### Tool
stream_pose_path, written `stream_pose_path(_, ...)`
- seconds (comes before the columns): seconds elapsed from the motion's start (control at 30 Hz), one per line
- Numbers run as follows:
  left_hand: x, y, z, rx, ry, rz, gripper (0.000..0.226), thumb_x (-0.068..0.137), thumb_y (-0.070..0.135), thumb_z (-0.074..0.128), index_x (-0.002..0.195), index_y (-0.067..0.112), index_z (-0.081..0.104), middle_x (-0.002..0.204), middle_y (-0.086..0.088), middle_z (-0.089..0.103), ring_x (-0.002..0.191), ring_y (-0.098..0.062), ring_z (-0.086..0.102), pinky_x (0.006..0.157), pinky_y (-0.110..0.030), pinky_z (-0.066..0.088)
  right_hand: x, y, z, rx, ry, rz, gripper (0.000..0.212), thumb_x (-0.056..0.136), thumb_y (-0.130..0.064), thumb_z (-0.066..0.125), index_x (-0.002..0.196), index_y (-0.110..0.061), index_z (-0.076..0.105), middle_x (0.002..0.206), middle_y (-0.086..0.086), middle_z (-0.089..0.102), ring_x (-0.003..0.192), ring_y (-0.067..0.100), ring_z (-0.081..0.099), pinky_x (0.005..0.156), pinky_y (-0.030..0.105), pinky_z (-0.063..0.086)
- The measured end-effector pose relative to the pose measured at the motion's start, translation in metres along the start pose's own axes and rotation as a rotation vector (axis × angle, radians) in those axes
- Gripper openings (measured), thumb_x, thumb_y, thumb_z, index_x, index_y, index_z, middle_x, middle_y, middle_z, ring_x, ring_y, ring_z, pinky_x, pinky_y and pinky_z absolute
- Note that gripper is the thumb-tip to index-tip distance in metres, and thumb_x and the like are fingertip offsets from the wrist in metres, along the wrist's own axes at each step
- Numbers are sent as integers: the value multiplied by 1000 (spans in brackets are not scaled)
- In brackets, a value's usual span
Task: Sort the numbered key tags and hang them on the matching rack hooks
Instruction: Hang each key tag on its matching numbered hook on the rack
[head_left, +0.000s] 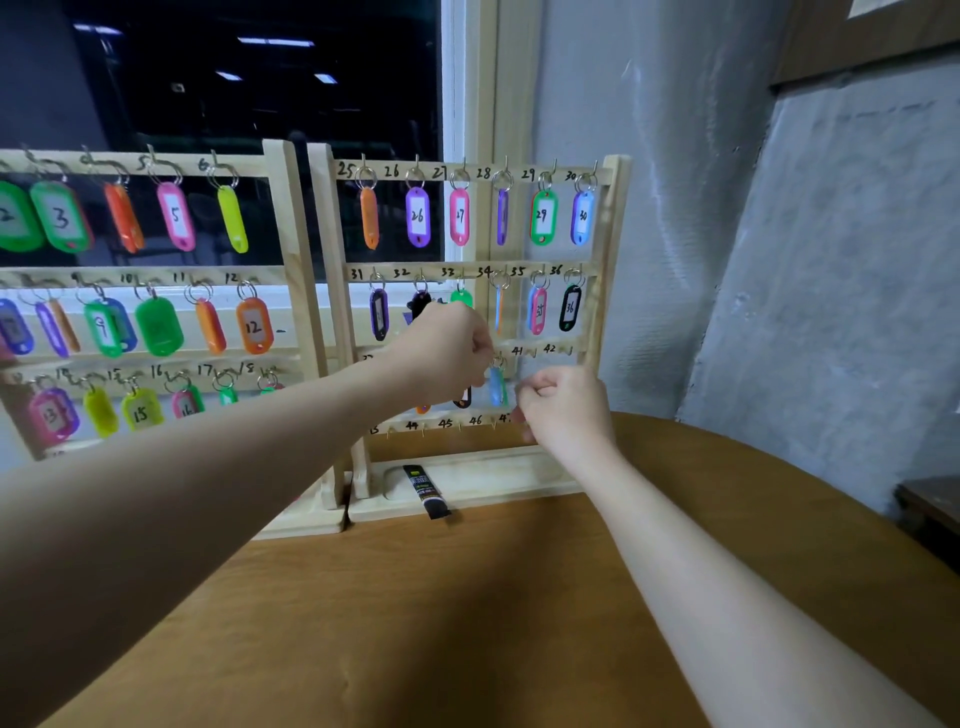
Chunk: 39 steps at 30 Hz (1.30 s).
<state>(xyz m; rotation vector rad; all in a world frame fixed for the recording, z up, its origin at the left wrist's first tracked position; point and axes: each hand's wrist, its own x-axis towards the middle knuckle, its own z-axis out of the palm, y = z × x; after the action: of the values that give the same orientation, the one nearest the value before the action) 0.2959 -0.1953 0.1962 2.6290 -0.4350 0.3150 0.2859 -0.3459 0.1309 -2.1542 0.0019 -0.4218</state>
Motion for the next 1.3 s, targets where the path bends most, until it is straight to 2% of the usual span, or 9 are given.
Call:
stream_pose_path(0.1,-16,-1,-10,-4,28,8,21,99,8,51,96,-3,69,82,-13,75,41,-6,62,40,-30,53,-23,-2,-12,24,-23,-6,26,95,-16,60,73,-26,68,63,-6,73,50,11,64,62,31,59)
stream_pose_path(0.17,-31,-4,-18,-13,22,9,23,99,10,52,95,-5,69,78,-9,74,48,-16,67,49,-38,59,-46,-3,-19,84,-37,4,24,93,-13,61,73,-23,68,61,-5,72,46,10,60,59,33,57)
stream_pose_path(0.27,-68,-8,-33,7,-23,34,20,99,14,56,90,6,72,72,0,72,49,-12,67,48,-26,56,-86,-5,-27,109,-51,0,21,88,-10,62,72,-17,71,60,-1,71,45,7,57,56,29,49)
stream_pose_path(0.4,-139,-24,-46,42,-118,57,14,96,16,61,87,14,72,71,3,73,51,-10,67,57,-27,57,-152,-13,-29,112,-163,-44,25,93,-15,65,68,-16,72,57,-1,68,53,5,62,55,18,42)
stream_pose_path(0.5,-202,-43,-50,24,-208,-14,12,95,18,62,88,17,72,72,6,74,54,-11,66,55,-17,50,-202,-27,-20,55,-311,-136,30,96,-26,64,67,-19,69,57,-6,68,55,4,62,60,22,44)
stream_pose_path(0.67,-305,-77,-40,-46,-216,-157,10,95,17,64,90,18,72,73,8,74,55,-8,63,59,-23,52,-270,-39,9,-54,-390,-273,17,88,-41,69,78,-28,73,67,-17,67,63,7,57,66,30,52)
stream_pose_path(0.87,-388,-101,-13,-82,-150,-206,8,92,23,68,91,22,76,80,11,74,71,1,63,63,-11,41,-331,-47,46,-136,-558,-322,14,88,-37,68,79,-27,72,62,-17,60,64,6,52,67,30,50)
stream_pose_path(1.03,-416,-103,0,-156,-145,-222,10,94,35,67,101,31,73,90,20,68,81,11,57,69,-7,38,-352,-46,64,-256,-587,-338,10,94,-33,61,89,-29,69,70,-15,58,92,14,56,85,31,48)
stream_pose_path(1.3,-422,-98,12,-233,-112,-216,26,81,34,83,99,22,70,77,15,56,73,8,52,66,-10,38,-352,-43,78,-178,-591,-227,14,86,-45,74,85,-32,70,71,-12,63,71,8,53,65,25,45)
